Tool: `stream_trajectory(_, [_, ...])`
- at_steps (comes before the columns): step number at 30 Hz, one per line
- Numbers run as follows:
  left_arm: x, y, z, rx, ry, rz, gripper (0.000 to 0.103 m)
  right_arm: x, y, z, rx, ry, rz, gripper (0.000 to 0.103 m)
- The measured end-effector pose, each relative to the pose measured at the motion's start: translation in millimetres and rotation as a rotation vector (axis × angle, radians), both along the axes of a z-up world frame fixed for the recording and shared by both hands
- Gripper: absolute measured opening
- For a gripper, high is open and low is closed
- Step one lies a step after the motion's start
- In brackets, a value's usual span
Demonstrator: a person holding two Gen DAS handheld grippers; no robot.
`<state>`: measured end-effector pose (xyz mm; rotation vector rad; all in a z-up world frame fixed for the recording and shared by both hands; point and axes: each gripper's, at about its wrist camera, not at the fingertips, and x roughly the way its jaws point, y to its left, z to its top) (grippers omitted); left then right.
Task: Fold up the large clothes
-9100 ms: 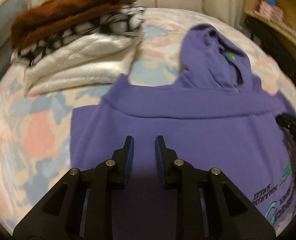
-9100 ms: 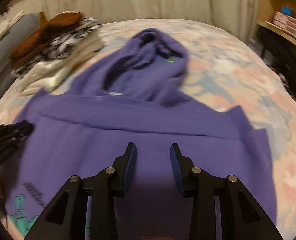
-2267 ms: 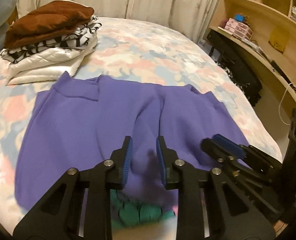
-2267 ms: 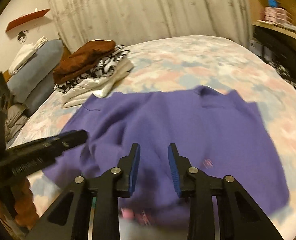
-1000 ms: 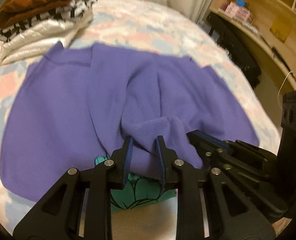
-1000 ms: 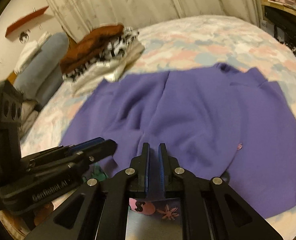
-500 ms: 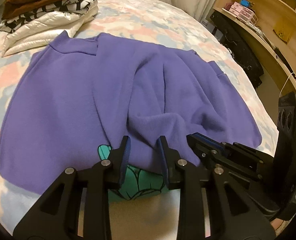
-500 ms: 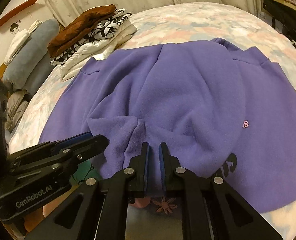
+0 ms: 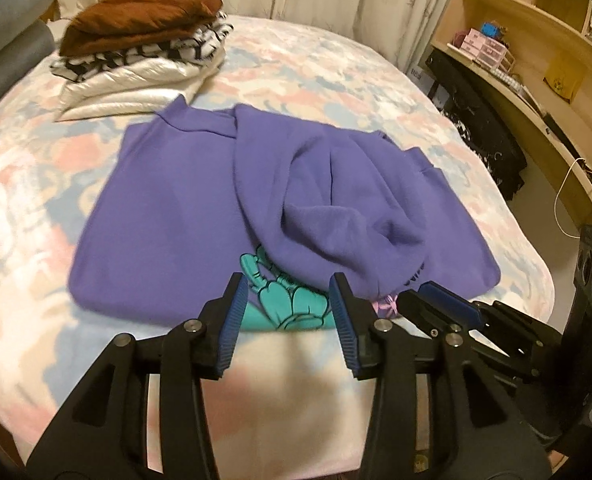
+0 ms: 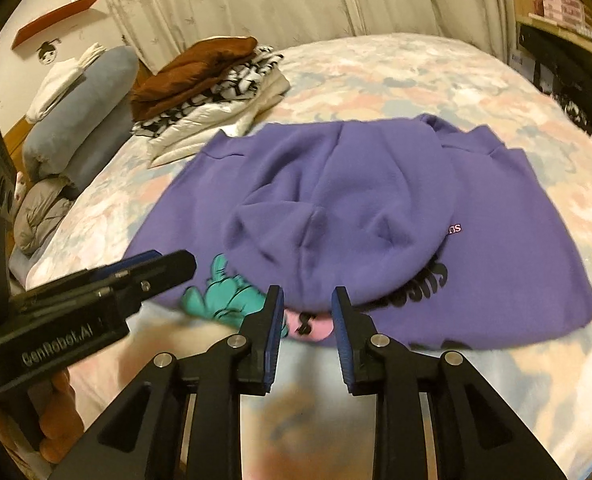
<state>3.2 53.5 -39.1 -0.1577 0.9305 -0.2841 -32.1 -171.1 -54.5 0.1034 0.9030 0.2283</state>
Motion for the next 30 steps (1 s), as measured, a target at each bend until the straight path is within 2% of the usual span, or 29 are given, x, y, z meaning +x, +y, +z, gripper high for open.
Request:
stream_trajectory(5, [-31, 17, 17, 0.006, -0.042, 0.030, 0.043, -29, 12, 20, -0.026, -0.057, 0.017, 0.026])
stream_trajectory(12, [-51, 39, 19, -0.030, -0.042, 0.063, 0.049, -51, 31, 30, -0.053, -0.096, 0.038, 0.026])
stream_trajectory(23, [-33, 52, -31, -0.093, 0.087, 0.108, 0.052, -36, 32, 4, -0.050, -0.064, 0.039, 0.026])
stream_trajectory(27, [-20, 60, -54, -0.172, 0.129, 0.119, 0.052, -24, 26, -8, -0.041, -0.053, 0.023, 0.026])
stream_trajectory(30, [-9, 68, -73, -0.271, 0.166, 0.144, 0.052, -14, 22, -14, -0.031, -0.057, 0.007, 0.026])
